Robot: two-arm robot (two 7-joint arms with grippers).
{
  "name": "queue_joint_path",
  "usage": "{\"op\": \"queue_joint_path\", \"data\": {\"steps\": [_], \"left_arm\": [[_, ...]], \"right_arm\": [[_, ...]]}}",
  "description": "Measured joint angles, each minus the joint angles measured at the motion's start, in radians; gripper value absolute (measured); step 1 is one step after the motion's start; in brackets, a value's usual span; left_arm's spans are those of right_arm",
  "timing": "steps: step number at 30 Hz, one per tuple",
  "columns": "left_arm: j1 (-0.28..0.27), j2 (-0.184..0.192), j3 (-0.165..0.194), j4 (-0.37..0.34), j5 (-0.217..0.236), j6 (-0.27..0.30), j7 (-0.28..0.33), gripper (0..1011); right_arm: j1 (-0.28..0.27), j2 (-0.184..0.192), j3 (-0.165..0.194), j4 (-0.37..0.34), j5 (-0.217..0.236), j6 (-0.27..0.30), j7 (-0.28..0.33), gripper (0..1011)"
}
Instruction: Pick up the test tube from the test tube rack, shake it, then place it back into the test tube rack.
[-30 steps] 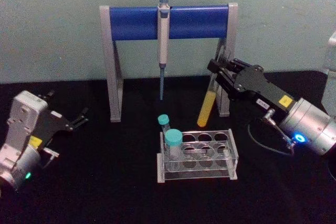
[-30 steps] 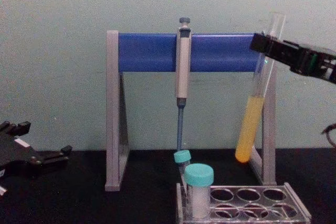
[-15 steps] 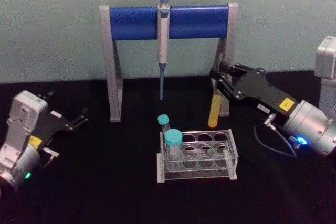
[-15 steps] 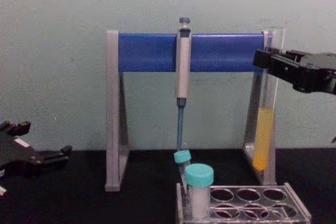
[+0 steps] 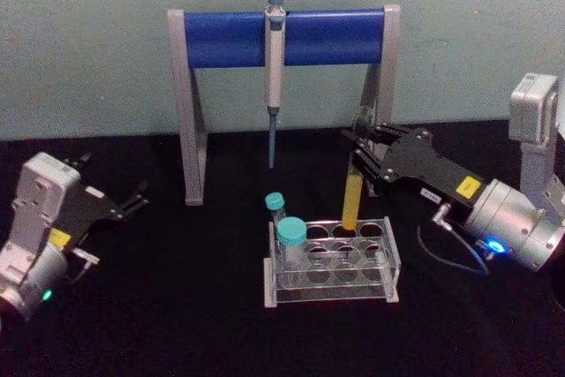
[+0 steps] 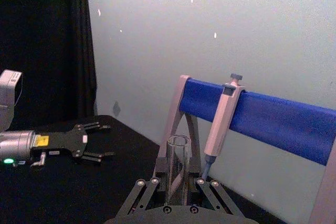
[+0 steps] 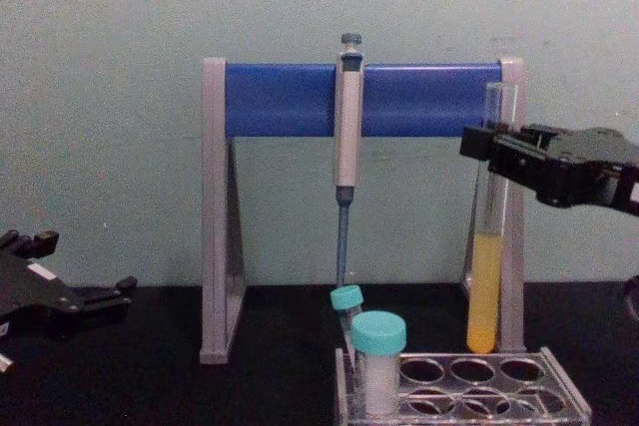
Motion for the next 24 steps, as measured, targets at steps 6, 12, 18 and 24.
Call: {"op": "queue_joint_path", "data": {"steps": [6, 12, 18, 24], "left_arm": [[0.000, 0.000, 0.000, 0.000, 0.000, 0.000, 0.000, 1001], [0.000, 0.000, 0.000, 0.000, 0.000, 0.000, 0.000, 1001], [0.000, 0.000, 0.000, 0.000, 0.000, 0.000, 0.000, 1001], [0.000, 0.000, 0.000, 0.000, 0.000, 0.000, 0.000, 1001]], "right_arm": [[0.003, -0.002, -0.009, 0.014, -0.004, -0.002, 0.009, 235], [0.010, -0.012, -0.016, 0.038, -0.007, -0.017, 0.013, 235], [0.016, -0.020, -0.018, 0.061, -0.009, -0.026, 0.018, 235], [0.019, -0.026, -0.021, 0.075, -0.011, -0.027, 0.020, 237]]}}
